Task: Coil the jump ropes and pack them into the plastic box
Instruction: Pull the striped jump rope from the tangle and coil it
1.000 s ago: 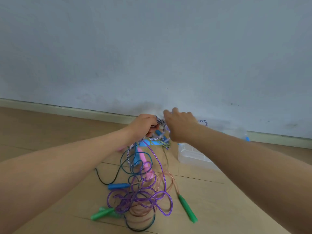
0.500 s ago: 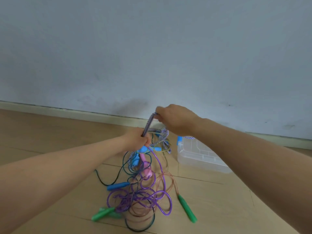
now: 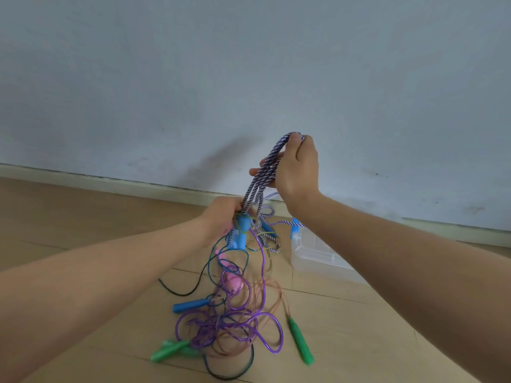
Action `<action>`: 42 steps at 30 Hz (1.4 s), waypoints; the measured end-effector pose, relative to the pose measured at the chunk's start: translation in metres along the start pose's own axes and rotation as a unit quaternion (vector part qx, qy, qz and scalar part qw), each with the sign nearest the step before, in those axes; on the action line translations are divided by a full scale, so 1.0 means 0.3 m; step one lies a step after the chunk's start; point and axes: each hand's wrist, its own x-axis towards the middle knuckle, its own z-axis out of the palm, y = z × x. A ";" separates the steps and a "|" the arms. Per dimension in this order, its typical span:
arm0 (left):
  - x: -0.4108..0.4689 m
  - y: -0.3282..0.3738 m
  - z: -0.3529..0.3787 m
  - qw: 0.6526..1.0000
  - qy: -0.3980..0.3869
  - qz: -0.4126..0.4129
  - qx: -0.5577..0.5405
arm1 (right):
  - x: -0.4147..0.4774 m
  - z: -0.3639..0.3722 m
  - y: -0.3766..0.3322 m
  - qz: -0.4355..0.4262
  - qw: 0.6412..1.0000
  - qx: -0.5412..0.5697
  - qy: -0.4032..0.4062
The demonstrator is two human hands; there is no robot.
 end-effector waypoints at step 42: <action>0.043 0.051 -0.016 0.996 -0.002 0.082 0.029 | -0.018 -0.083 0.074 -0.013 0.622 -0.736 -0.267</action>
